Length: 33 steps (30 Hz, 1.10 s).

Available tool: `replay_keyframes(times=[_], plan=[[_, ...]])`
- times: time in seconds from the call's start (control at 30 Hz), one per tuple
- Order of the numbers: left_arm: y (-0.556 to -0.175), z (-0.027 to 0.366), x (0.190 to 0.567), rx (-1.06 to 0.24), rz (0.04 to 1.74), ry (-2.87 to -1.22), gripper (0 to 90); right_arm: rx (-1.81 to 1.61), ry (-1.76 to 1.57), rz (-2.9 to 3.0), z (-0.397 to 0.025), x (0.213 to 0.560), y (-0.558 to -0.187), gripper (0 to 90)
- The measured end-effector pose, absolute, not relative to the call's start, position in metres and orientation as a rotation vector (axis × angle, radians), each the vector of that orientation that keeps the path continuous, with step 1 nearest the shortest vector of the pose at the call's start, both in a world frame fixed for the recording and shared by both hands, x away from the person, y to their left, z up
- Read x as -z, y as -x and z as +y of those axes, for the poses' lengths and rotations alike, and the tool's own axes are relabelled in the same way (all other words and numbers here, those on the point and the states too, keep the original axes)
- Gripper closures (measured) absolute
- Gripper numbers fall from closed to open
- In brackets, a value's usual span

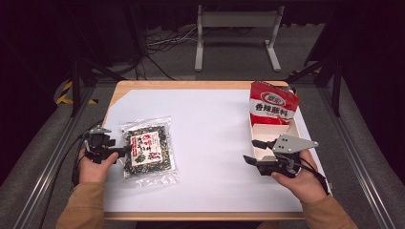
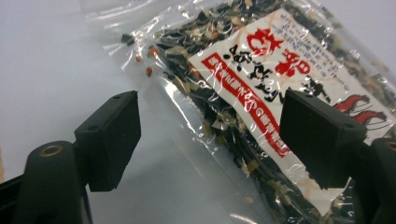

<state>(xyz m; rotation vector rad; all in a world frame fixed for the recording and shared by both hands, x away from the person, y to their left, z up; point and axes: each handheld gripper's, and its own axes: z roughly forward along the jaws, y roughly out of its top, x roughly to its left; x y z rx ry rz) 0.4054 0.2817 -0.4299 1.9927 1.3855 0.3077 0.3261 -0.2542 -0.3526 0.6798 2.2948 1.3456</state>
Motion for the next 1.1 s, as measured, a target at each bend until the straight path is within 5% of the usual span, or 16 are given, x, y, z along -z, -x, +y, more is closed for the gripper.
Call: replay_keyframes(times=[0.73, 1.1], plan=[[-0.407, 0.283, 0.444, -0.157, 1.413, -1.984, 19.1, -1.339, -0.671, 2.327, -0.251, 0.358, -0.326, 39.7], [-0.407, 0.273, 0.442, -0.099, 1.408, -1.972, 33.1, -1.334, -0.673, 2.332, -0.25, 0.359, -0.327, 39.3]])
